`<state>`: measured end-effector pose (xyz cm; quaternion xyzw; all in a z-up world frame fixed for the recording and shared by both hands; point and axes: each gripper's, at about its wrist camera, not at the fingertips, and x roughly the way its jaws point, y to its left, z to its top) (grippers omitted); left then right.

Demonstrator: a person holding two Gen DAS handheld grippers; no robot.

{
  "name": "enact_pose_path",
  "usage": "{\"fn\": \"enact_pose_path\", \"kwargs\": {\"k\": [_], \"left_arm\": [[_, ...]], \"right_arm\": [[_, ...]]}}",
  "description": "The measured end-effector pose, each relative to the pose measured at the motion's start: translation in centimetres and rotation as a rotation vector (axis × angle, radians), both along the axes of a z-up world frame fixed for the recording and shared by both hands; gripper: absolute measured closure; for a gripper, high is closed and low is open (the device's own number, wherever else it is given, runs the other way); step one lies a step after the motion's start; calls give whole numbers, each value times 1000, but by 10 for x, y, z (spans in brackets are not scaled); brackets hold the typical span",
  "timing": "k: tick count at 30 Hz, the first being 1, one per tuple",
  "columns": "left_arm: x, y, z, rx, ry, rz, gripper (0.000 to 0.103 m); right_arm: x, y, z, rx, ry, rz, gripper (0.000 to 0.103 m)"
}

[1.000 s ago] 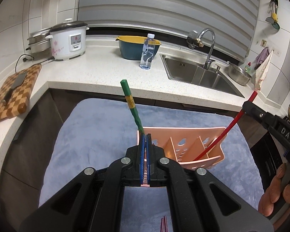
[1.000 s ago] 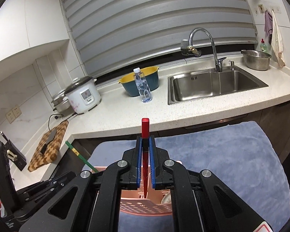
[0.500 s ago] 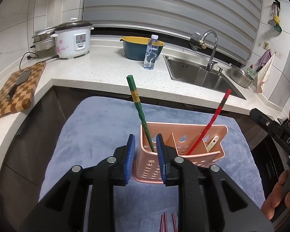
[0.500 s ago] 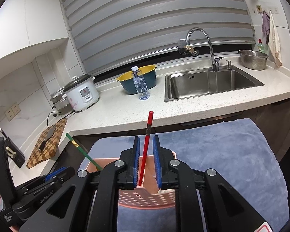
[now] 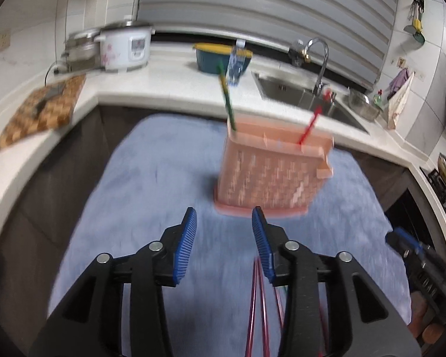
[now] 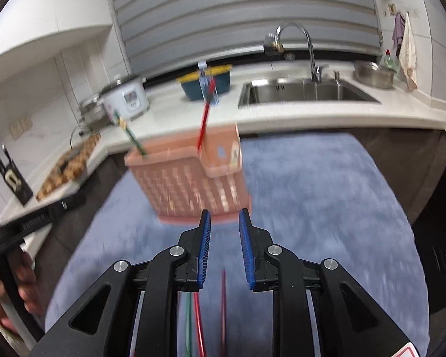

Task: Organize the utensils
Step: 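Grasp a dark red chopstick with the right tool while the left tool grasps another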

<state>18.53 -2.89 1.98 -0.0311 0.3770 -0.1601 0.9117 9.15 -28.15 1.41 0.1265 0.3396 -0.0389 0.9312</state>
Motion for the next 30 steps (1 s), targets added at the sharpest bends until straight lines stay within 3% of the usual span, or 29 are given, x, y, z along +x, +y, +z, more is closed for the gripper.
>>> {"fn": "enact_pose_path", "kwargs": {"k": [6, 11, 21, 30], "left_arm": [[-55, 14, -43, 11, 76, -22, 53], [-94, 17, -71, 40, 121, -43, 52], [-137, 14, -100, 61, 186, -83, 52], [-142, 13, -110, 62, 216, -88, 52]], "right_arm": [[-72, 22, -56, -39, 142, 46, 83], [-108, 32, -88, -3, 211, 45, 83], [-118, 49, -102, -1, 231, 61, 83], [-121, 49, -110, 15, 251, 51, 87]]}}
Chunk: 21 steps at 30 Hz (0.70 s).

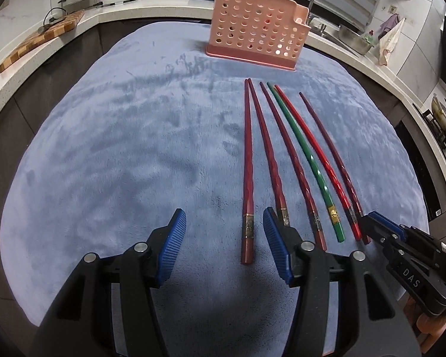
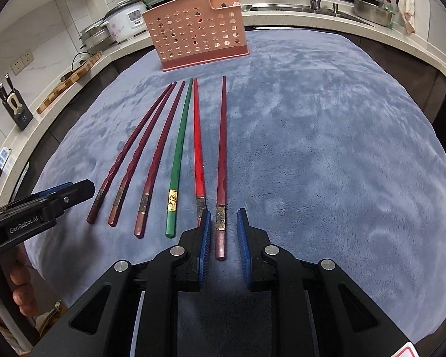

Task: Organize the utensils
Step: 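Grasp a dark red chopstick with the right tool while the left tool grasps another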

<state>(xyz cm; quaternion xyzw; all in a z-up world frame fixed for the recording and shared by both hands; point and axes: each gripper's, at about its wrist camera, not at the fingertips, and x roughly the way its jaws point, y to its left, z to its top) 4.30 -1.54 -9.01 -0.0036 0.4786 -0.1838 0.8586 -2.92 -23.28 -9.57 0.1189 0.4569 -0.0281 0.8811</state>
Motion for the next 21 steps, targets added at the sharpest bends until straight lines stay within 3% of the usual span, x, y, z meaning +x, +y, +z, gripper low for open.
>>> {"fn": "enact_pose_path", "kwargs": {"k": [10, 17, 21], "left_arm": [[-2, -8, -11, 41, 2, -19, 54], [-4, -13, -12, 35, 1, -68, 95], [-6, -15, -7, 35, -17, -77, 96]], "right_arm": [[0, -4, -7, 15, 18, -6, 91], [0, -2, -6, 15, 15, 2, 96], [-2, -2, -1, 6, 6, 7, 96]]}}
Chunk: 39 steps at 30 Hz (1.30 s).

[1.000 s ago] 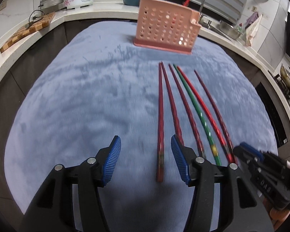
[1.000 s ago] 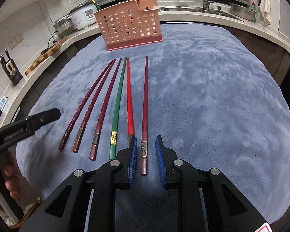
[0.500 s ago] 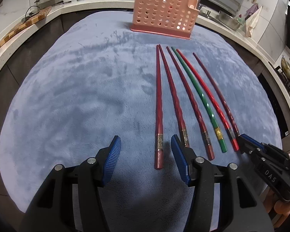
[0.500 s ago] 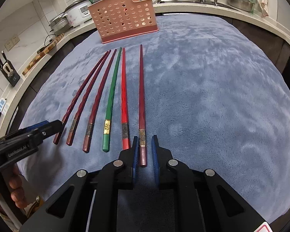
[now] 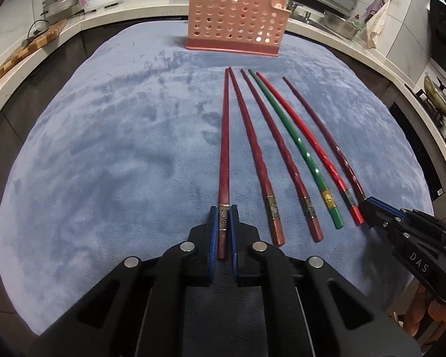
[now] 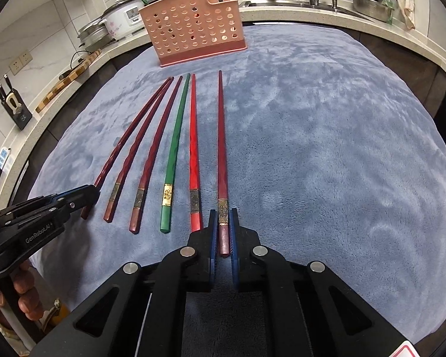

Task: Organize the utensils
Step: 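Grasp a dark red chopstick with the right tool while the left tool grasps another, then carry both chopsticks into the pink caddy and open both tools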

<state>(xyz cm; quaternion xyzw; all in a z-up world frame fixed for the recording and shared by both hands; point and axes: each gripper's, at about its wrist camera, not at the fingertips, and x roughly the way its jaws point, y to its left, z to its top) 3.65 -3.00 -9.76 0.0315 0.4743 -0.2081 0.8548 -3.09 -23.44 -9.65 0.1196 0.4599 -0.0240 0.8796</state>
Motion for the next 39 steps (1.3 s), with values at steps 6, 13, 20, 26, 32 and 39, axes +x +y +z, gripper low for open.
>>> {"fn": "enact_pose_path", "kwargs": {"k": [6, 13, 20, 26, 32, 39], "left_arm": [[0, 4, 22, -8, -58, 21, 96], [7, 9, 62, -44, -137, 46, 96], [30, 10, 105, -80, -227, 74, 96], [65, 10, 148, -112, -315, 102, 96], [97, 13, 196, -153, -398, 128, 96], [130, 13, 252, -217, -493, 137, 96]], "right_arm": [[-5, -3, 24, -30, -59, 3, 96], [1, -19, 74, -27, -158, -28, 96], [21, -34, 131, -42, -273, -57, 96], [50, -52, 177, -22, -374, -74, 96], [77, -61, 218, -7, -469, -74, 96], [115, -61, 260, 4, -580, -67, 96]]}}
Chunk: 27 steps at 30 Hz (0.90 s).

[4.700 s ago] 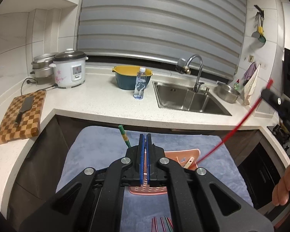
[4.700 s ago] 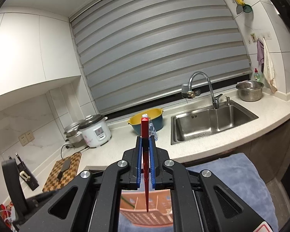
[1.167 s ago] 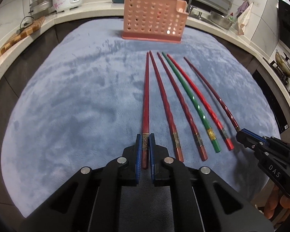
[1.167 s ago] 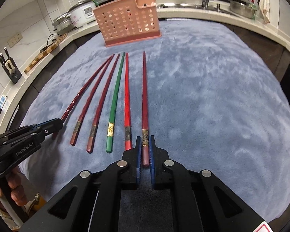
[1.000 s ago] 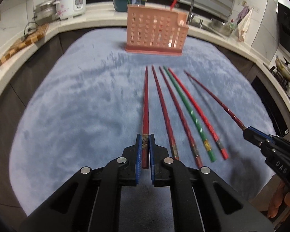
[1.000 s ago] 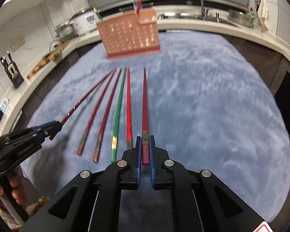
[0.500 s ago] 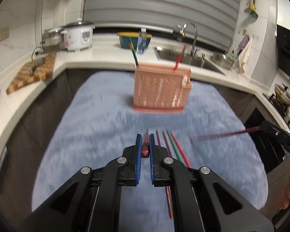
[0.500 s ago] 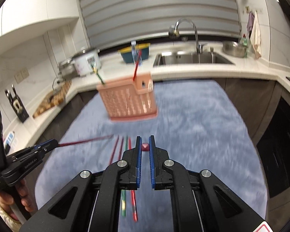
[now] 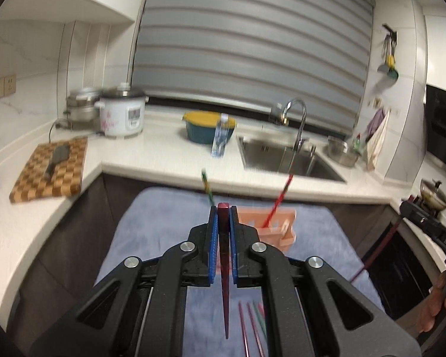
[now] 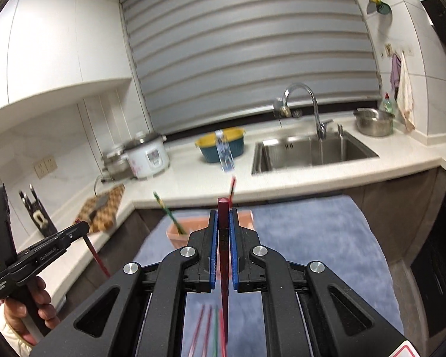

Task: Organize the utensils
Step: 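Carry both chopsticks into the pink caddy and open both tools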

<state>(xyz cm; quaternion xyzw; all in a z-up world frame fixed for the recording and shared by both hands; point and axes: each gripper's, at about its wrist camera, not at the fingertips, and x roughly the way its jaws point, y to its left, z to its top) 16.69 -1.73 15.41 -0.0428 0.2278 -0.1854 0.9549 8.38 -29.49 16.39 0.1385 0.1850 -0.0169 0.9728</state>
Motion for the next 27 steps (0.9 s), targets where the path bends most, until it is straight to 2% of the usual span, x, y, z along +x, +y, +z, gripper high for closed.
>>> {"fn": "enact_pose_path", "kwargs": {"k": [6, 13, 17, 20, 27], "left_arm": [[27, -11, 42, -32, -109, 11, 96], [69, -25, 63, -85, -174, 10, 96], [94, -32, 53, -101, -168, 17, 96], [110, -37, 34, -102, -138, 22, 96], [133, -38, -19, -66, -32, 36, 96]], "right_arm": [[47, 0, 27, 23, -83, -3, 96], [98, -2, 43, 37, -140, -13, 96], [128, -1, 34, 34, -129, -20, 96], [139, -2, 23, 42, -106, -16, 96], [164, -5, -35, 83, 30, 1, 96]]}}
